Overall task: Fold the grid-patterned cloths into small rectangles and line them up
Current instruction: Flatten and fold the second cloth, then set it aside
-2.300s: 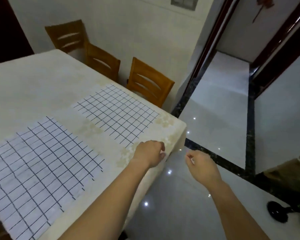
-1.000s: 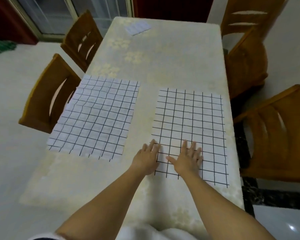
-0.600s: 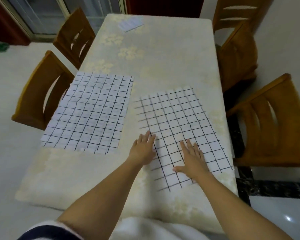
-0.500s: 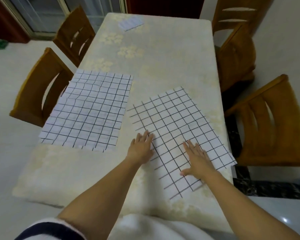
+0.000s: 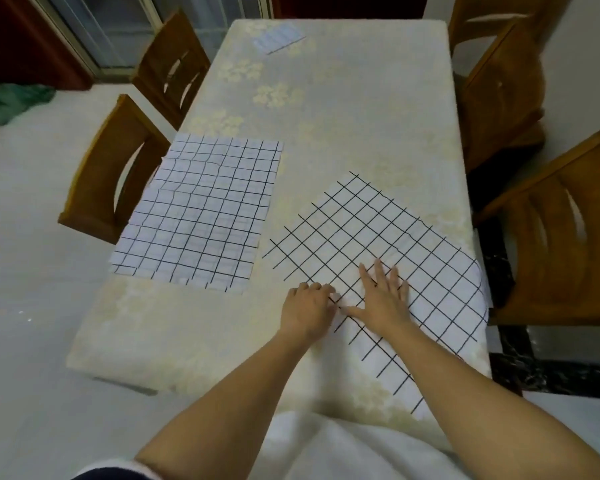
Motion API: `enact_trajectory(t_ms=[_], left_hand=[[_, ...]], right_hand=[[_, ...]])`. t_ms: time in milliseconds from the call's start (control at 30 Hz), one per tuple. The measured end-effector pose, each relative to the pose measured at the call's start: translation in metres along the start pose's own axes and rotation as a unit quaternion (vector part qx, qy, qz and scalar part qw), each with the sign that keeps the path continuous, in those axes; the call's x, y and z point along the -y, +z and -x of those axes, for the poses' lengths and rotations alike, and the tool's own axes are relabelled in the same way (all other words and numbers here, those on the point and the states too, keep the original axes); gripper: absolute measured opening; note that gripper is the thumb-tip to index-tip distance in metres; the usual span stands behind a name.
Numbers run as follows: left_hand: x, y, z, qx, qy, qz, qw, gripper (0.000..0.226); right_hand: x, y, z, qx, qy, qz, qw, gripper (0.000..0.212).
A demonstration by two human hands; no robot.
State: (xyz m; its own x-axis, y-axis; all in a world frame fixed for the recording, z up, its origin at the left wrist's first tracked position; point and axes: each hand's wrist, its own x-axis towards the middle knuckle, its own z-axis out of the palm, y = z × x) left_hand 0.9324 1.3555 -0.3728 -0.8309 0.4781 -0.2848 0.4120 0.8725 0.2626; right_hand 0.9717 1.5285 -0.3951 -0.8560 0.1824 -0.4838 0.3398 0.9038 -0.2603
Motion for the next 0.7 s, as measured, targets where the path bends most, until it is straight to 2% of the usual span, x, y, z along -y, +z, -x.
enact_trajectory(t_ms=[133, 267, 400, 567, 700], left_hand=[[0.04, -0.016, -0.013, -0.02, -0.111, 0.053, 0.992, 0.055], [0.063, -0.023, -0.027, 0.006, -0.159, 0.065, 0.985, 0.065], [0.065, -0.023, -0.036, -0.019, -0.189, 0.092, 0.977, 0.066], [0.068, -0.021, -0.047, -0.03, -0.278, 0.177, 0.944, 0.06], [0.074, -0.019, -0.047, -0.027, -0.305, 0.154, 0.939, 0.059]], right_hand=[[-0.019, -0.005, 0.007, 0.021, -0.029, 0.001, 0.999, 0.117], [-0.028, -0.008, 0.012, 0.047, -0.074, 0.018, 0.996, 0.127], [-0.031, -0.007, 0.013, 0.053, -0.088, 0.013, 0.995, 0.131], [-0.024, -0.004, 0.01, 0.035, -0.093, 0.011, 0.995, 0.124], [-0.02, 0.0, 0.009, 0.034, -0.102, 0.038, 0.993, 0.125]])
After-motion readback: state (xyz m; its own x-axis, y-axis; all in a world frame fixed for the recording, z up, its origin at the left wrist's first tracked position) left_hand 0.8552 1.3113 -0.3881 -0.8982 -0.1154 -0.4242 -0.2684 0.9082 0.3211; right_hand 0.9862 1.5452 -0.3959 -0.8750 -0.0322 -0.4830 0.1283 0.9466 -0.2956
